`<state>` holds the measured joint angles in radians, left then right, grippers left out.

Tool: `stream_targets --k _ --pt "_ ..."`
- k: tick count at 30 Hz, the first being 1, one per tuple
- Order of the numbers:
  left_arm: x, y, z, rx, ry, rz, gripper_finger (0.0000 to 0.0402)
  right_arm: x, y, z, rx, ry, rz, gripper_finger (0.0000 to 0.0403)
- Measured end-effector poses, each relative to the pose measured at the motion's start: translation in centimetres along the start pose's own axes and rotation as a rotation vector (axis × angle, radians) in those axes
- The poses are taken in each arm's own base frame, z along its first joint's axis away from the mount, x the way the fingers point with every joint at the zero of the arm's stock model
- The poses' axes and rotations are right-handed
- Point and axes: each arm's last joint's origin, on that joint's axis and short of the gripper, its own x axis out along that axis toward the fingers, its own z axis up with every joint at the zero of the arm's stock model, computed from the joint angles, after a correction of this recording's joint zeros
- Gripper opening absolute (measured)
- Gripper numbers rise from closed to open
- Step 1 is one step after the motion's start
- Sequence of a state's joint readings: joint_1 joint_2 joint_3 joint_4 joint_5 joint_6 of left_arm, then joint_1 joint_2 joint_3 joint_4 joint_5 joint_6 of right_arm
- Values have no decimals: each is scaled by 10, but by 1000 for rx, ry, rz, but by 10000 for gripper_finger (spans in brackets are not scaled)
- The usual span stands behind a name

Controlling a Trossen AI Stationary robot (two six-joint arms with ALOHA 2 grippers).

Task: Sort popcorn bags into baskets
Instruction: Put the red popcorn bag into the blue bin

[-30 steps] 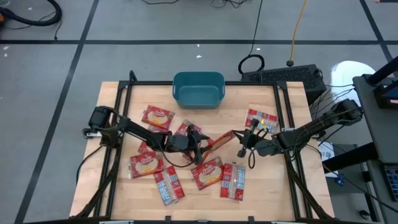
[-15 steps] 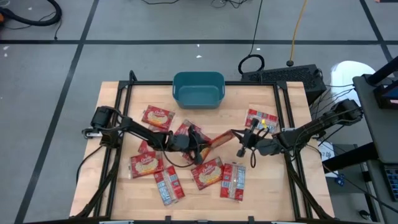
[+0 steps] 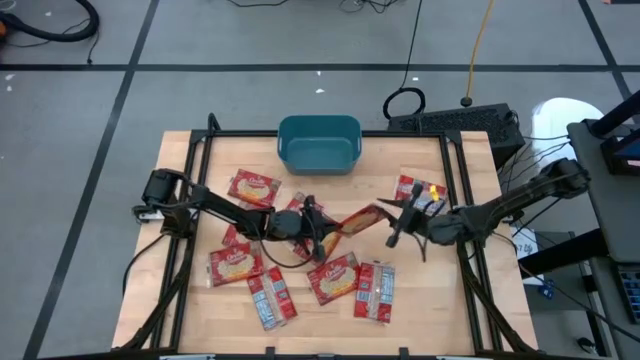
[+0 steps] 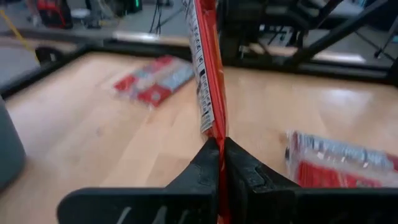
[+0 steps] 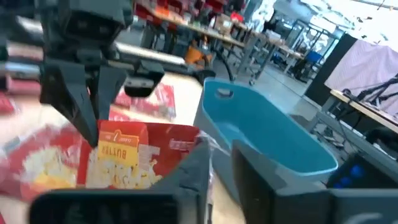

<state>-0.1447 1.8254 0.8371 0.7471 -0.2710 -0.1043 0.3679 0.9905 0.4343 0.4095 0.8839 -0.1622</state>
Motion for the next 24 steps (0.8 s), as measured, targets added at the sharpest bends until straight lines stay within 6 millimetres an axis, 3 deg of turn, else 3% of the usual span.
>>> stream_targets --k 10,20,24 --pt "-24 -8 34 124 -57 -31 4 -19 -22 2 158 24 60 182" --pt "-62 -7 60 184 49 -50 5 -21 -19 3 228 12 229 199" --pt "-76 -8 68 197 74 -64 3 -21 -15 -15 249 54 285 199"
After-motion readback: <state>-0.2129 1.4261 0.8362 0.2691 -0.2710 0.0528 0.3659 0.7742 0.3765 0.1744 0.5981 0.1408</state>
